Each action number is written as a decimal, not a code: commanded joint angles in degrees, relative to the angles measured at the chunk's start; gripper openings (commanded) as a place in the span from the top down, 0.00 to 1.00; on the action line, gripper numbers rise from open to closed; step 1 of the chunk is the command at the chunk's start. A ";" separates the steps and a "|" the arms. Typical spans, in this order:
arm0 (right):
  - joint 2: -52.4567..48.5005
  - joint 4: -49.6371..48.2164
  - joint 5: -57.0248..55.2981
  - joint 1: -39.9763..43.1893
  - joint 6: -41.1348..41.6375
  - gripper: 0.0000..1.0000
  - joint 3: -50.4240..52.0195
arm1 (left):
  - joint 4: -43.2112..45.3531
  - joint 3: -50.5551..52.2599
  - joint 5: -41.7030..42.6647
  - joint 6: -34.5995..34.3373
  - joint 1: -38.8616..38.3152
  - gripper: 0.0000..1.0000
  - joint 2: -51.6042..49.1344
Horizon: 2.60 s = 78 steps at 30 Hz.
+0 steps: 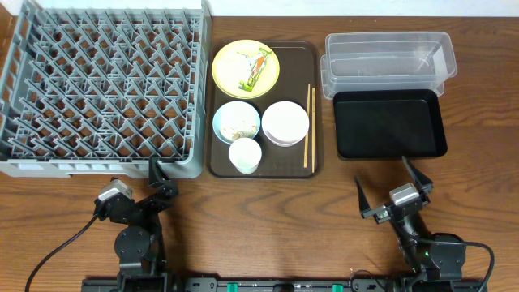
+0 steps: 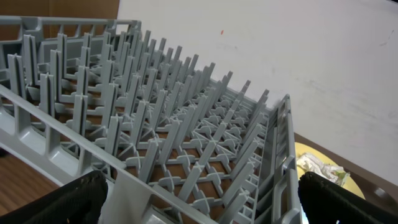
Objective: Sort waste into correct bins and load items into the dishwasher
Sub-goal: 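Move the right gripper over the yellow plate toward the tissue and wrapper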
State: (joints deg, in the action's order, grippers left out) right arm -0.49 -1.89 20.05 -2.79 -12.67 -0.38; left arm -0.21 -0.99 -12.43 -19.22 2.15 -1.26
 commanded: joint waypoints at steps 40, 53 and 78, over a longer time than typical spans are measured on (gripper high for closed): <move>-62.77 42.93 2.29 -9.53 1.97 0.01 -73.70 | -2.71 0.74 -1.92 1.20 -0.24 0.00 -0.11; -71.87 47.12 2.45 -16.41 -0.20 0.01 -81.66 | -2.71 0.74 -1.92 1.20 -0.24 0.00 -0.11; -102.05 36.37 -20.46 -29.64 28.02 0.01 -97.81 | -2.71 0.74 -1.92 1.20 -0.24 0.00 -0.11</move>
State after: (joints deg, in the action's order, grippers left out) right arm -98.26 35.31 4.82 -31.14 8.99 -94.80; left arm -0.64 -1.23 -12.84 -19.03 2.15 -1.34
